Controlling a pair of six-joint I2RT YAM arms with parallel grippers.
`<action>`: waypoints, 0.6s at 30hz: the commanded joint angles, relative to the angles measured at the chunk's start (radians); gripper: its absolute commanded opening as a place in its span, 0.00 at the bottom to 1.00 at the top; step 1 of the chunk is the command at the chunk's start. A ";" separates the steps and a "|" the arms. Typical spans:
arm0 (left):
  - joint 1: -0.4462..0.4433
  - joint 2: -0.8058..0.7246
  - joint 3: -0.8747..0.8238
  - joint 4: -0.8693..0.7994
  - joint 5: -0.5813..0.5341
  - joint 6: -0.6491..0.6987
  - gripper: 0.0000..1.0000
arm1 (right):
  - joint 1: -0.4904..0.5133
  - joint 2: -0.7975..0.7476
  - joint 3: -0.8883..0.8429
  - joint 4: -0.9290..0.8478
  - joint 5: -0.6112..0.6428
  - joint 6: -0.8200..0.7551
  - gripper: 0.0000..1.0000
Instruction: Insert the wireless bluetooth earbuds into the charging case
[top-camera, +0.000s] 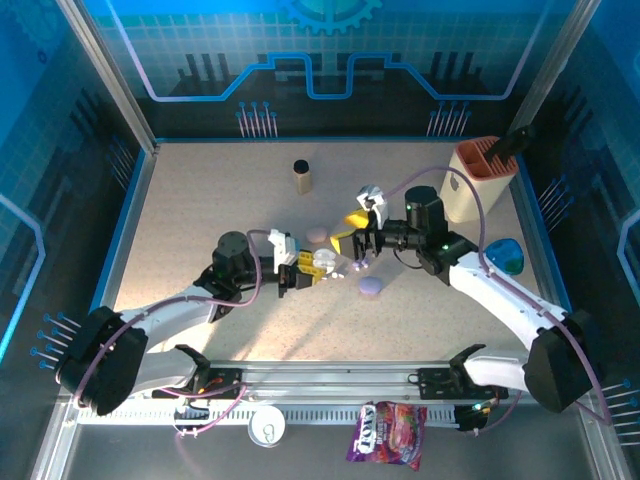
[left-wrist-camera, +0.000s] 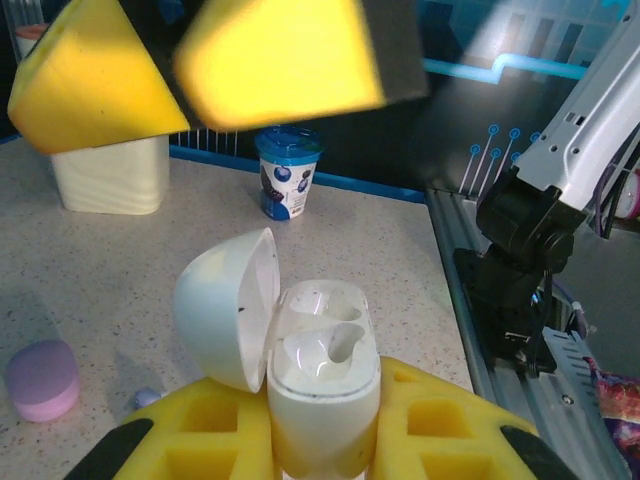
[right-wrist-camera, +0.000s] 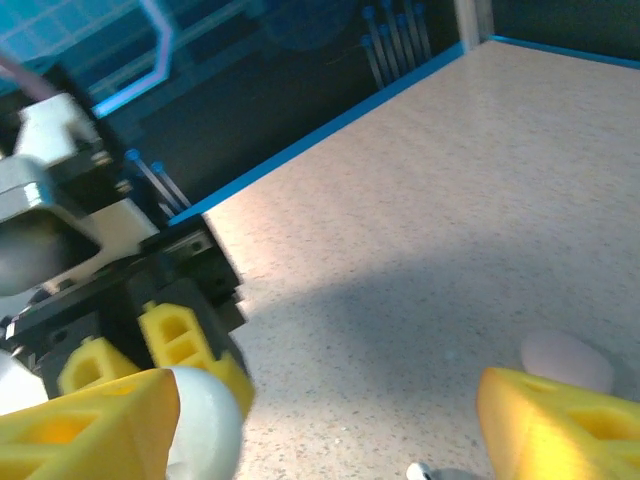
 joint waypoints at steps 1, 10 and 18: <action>-0.009 0.006 -0.041 0.151 -0.035 0.040 0.13 | -0.041 0.018 0.011 -0.046 0.106 0.162 0.73; -0.009 0.057 -0.189 0.494 -0.116 -0.051 0.13 | -0.024 0.258 0.182 -0.422 0.176 0.097 0.65; -0.009 0.094 -0.255 0.620 -0.143 -0.107 0.13 | 0.053 0.504 0.393 -0.716 0.262 -0.049 0.55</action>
